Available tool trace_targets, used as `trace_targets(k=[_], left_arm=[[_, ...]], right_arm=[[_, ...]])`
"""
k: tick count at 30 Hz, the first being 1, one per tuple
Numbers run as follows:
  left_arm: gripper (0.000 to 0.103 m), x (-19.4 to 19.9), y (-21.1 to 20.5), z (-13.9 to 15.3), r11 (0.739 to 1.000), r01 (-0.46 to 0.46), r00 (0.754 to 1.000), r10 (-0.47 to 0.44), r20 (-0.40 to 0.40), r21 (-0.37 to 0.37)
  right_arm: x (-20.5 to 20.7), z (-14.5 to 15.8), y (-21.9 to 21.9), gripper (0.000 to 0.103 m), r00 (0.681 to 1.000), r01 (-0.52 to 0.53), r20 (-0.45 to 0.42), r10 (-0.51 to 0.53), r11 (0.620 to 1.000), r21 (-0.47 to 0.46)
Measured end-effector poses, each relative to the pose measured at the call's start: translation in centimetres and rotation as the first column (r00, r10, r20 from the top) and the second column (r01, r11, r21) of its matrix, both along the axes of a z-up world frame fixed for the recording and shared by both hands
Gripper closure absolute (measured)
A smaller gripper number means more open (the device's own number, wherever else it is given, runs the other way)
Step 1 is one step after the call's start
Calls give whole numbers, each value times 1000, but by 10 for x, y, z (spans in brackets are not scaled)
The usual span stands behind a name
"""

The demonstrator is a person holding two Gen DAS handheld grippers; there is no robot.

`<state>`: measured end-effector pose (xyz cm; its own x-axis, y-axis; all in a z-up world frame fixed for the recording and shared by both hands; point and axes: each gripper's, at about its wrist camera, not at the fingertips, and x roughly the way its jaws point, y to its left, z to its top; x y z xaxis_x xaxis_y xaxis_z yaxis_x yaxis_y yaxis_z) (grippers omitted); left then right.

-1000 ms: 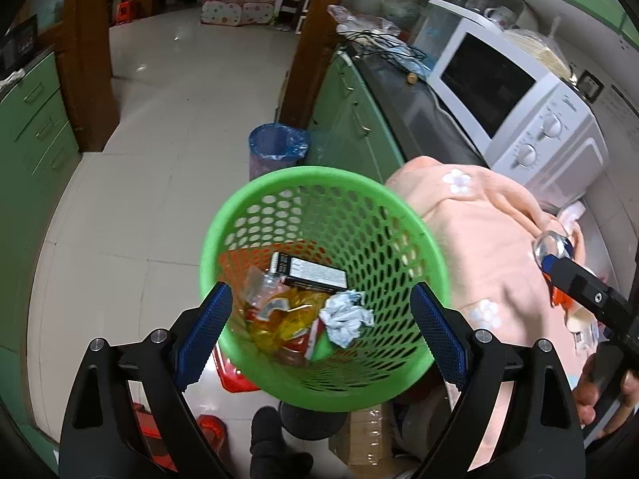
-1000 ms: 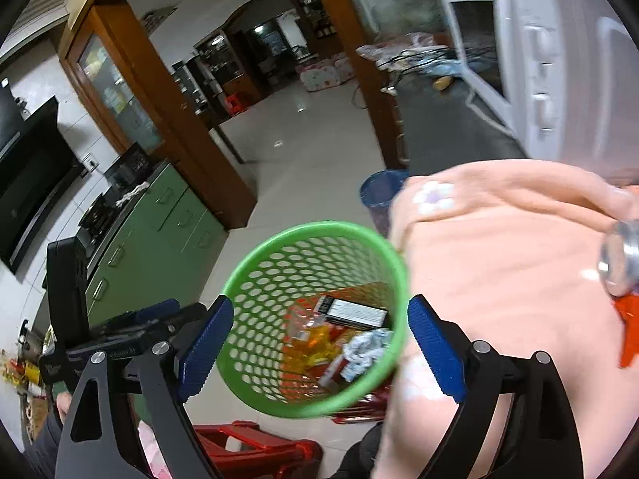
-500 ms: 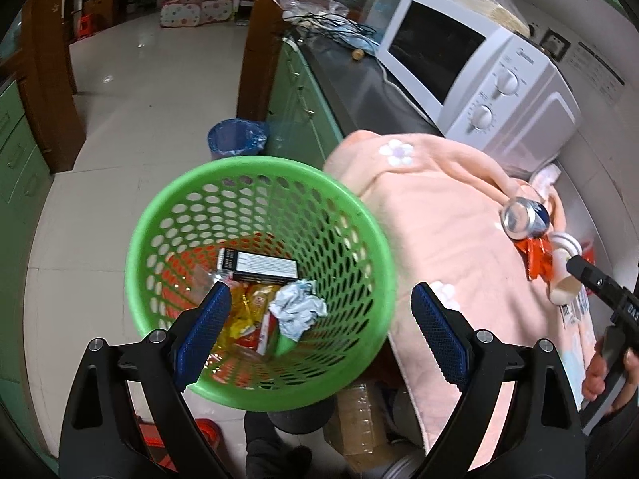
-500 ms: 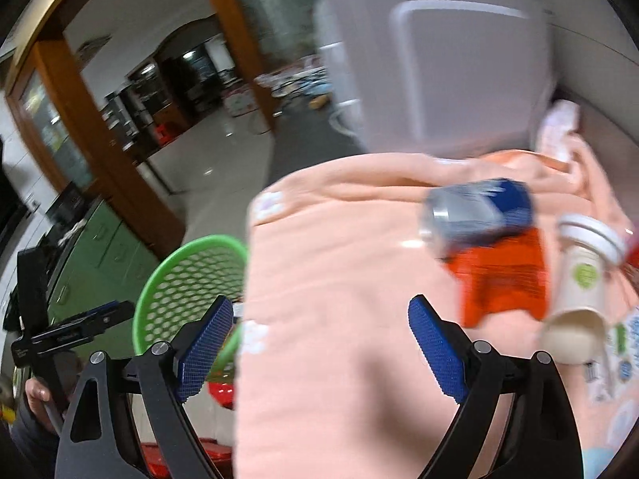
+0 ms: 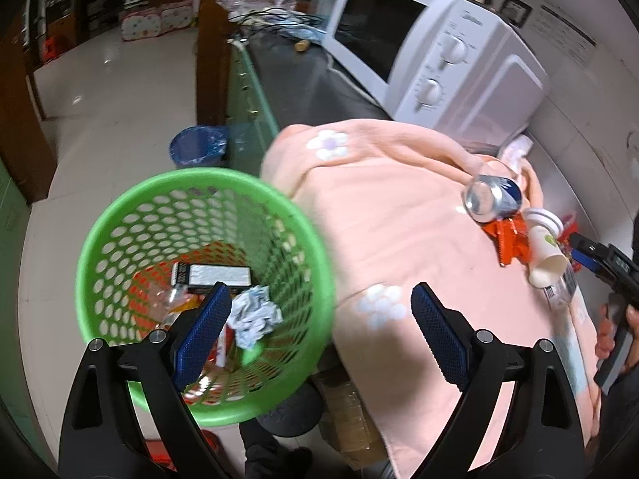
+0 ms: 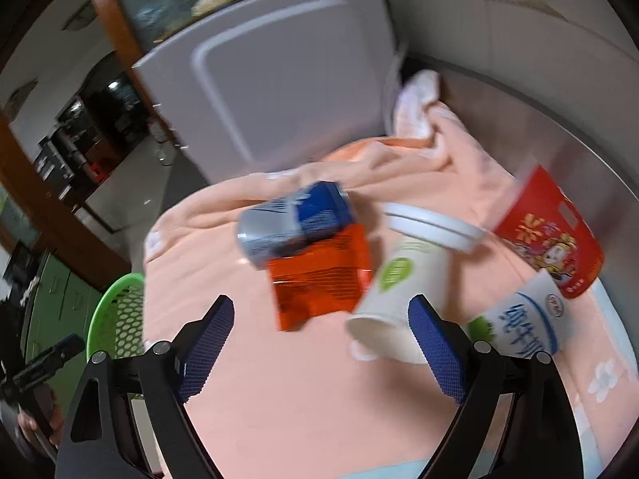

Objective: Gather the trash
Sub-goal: 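Grasp the blue-silver can with the left tool while the right tool grasps the white paper cup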

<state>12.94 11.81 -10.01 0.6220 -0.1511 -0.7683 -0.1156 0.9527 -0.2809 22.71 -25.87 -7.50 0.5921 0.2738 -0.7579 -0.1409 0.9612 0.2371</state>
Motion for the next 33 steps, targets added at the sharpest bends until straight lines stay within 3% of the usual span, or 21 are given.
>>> trace_targets(k=[9,18,23,27,33], left_arm=[[13,33,-41,21,992,116,992,-118,36,46],[13,81,-96,43,958,267,959,-275,74,107],[13,106,-134,46,915,374,919,-388,76,150],[13,124,-169,43,866,465,874,-482,59,184],[13,159,-199,32,805,546,825,-565,21,231]], right_arm=[[32,-17,-22,27,991,57,-127,-52,998,35],[52,-41,-34,35,964,110,-245,-103,994,12],[50,-45,-37,37,962,95,-258,-88,995,15],[48,-43,-40,38,962,85,-261,-75,996,25],[37,-41,-42,39,965,54,-259,-42,998,40]])
